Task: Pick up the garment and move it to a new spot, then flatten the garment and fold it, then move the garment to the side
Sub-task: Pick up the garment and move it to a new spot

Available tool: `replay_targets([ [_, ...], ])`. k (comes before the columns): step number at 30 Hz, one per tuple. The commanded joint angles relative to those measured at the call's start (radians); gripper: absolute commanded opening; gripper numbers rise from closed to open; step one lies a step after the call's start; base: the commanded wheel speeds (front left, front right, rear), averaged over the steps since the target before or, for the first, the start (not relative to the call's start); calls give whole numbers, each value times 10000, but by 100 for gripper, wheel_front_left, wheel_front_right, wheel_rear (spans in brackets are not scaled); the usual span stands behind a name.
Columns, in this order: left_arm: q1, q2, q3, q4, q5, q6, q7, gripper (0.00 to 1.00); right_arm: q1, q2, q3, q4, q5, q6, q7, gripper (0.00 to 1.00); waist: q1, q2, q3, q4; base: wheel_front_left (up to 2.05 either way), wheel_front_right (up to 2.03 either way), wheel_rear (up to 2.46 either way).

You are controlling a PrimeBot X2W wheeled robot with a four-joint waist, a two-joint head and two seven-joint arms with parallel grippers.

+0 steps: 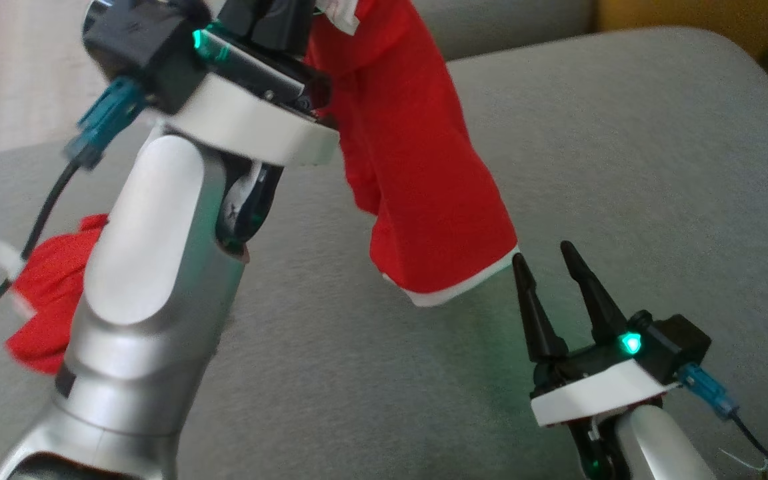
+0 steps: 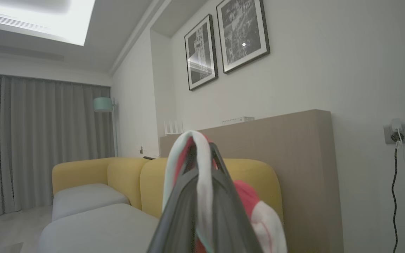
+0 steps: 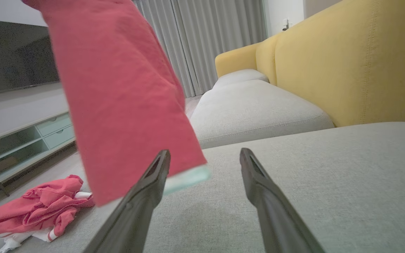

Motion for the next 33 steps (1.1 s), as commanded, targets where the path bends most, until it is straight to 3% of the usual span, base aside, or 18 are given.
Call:
replay_targets([
  [1,-641,239,215,-106,177,56,138,0,-535,-47,318,-441,109,-7,-107,100,0,-1,452,-837,0,0,0],
  [8,-1189,443,3,1369,525,91,91,0,-811,-47,788,-1011,598,-7,-107,100,0,-1,1268,-2357,0,0,0],
  [9,-1277,432,-37,1651,564,97,33,16,-819,-47,848,-1073,668,-7,-107,100,0,-1,1368,-2521,0,0,0],
  [10,-1370,436,-96,1966,658,123,-20,100,-828,-47,909,-1124,715,-7,-107,100,0,-1,1450,-2659,0,0,0],
  [14,-1676,270,-469,3042,516,41,-147,100,-857,-47,1081,-1246,840,-7,-107,100,0,-1,1707,-2995,0,0,0],
  [20,-1953,334,-1181,3695,497,-42,-400,100,-852,-47,1037,-1272,890,-7,-107,100,0,-1,1816,-2835,0,0,0],
  [33,-1457,898,-2040,4421,-23,-71,-933,100,-906,-47,521,-950,388,-7,-107,100,0,-1,1161,-1182,0,0,0],
])
